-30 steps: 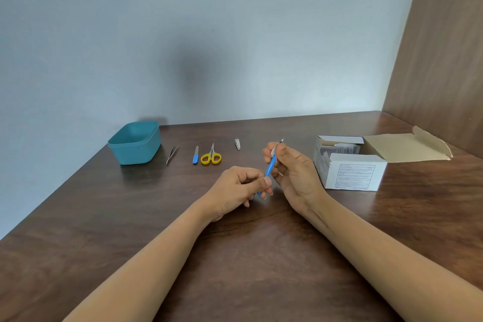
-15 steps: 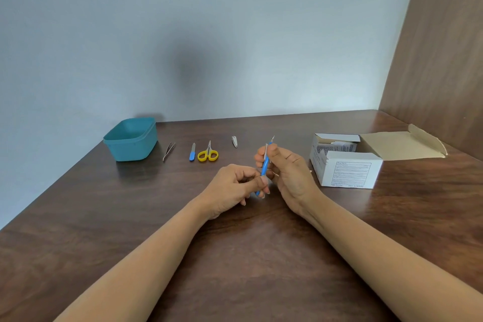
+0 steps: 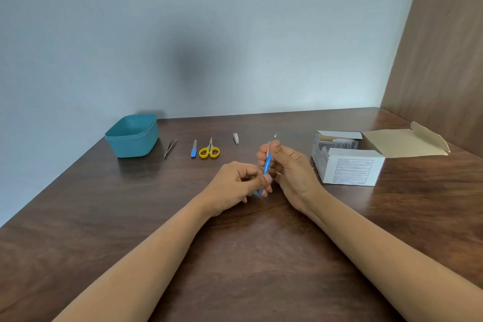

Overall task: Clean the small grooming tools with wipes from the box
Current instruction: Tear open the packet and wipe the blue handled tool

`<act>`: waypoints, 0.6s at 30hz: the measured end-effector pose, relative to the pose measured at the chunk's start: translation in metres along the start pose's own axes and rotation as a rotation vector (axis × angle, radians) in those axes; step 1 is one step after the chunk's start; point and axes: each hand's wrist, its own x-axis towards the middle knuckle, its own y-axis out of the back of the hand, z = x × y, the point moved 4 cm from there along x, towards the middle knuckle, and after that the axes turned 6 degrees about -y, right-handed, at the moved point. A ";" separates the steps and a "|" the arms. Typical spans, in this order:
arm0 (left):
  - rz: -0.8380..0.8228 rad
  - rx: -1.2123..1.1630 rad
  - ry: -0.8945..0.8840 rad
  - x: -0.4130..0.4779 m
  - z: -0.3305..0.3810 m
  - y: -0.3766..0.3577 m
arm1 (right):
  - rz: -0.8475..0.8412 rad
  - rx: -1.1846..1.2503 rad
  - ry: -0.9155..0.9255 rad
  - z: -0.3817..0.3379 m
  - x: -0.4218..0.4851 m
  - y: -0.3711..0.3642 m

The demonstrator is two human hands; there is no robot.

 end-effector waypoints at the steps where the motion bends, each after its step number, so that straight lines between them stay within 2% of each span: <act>1: 0.006 -0.006 0.005 0.000 0.000 0.000 | -0.012 -0.014 -0.009 0.001 0.000 -0.001; 4: 0.020 -0.021 0.011 0.000 0.000 0.001 | -0.011 0.004 -0.016 0.001 0.000 -0.001; 10: 0.031 -0.013 0.019 0.000 -0.003 0.002 | 0.070 0.195 -0.040 0.000 0.002 0.004; 18: 0.019 -0.014 0.024 -0.001 -0.004 0.002 | 0.038 0.115 -0.033 0.002 0.001 0.003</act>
